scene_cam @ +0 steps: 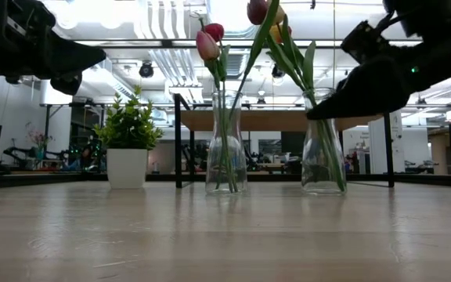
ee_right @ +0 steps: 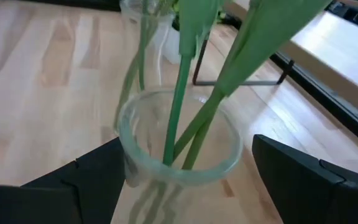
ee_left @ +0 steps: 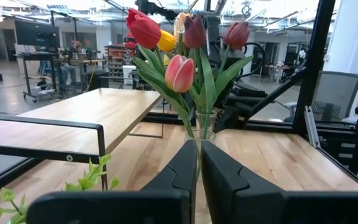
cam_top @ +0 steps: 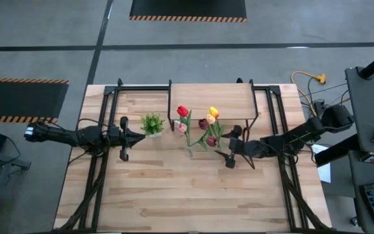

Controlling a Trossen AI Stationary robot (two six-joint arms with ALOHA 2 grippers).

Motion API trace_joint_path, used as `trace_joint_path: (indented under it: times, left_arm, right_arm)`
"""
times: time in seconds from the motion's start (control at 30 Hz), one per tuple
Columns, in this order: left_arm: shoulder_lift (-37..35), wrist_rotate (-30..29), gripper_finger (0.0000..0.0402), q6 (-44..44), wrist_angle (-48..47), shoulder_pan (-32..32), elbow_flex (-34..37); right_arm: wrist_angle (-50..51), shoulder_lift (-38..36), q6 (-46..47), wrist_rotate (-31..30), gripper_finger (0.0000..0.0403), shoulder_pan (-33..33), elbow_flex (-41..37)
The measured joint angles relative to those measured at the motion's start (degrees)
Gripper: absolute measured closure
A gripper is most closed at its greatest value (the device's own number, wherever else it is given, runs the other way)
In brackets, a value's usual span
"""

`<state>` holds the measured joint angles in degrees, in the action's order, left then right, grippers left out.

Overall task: Pick and place flowers into a vace then onto a shelf
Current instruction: Put the right flower vase on the shelf

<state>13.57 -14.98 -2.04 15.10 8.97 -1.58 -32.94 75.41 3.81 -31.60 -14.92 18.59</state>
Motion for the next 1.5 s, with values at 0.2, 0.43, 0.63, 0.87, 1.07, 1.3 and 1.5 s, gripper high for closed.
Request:
trace_joint_path:
  times: [0.2, 0.43, 0.63, 0.87, 1.07, 1.3, 1.5]
  left_arm:
    - [0.01, 0.0, 0.0396, -0.01, -0.21, 0.0, 0.0]
    - [0.65, 0.0, 0.0396, -0.01, -0.39, 0.0, 0.0]
    - [0.78, 0.0, 0.0396, -0.01, -0.45, 0.0, 0.0]
    - [0.78, 0.0, 0.0396, -0.01, -0.4, 0.0, 0.0]
    - [0.78, 0.0, 0.0396, -0.01, -0.4, 0.0, 0.0]
    - [1.41, 0.0, 0.0396, -0.01, -0.78, 0.0, 0.02]
    - [2.13, 0.0, 0.0396, -0.03, -0.9, 0.0, 0.04]
  right_arm:
    - [0.0, -0.24, -0.54, 0.38, 0.0076, 0.35, -0.35]
    - [-0.41, -2.67, -0.15, 4.64, 0.0096, 0.33, -0.42]
    - [-0.24, -2.15, 0.09, 4.66, 0.0149, 0.36, -0.42]
    - [-0.26, -2.24, -0.8, 4.64, 0.021, 0.94, -0.43]
    - [-0.29, -3.88, 1.22, 4.64, 0.0221, 0.95, 1.88]
    - [12.02, -12.59, -0.49, 1.57, 0.0221, 0.94, 10.17]
    - [26.92, -19.2, -2.9, -8.02, 0.0221, 0.99, 19.61]
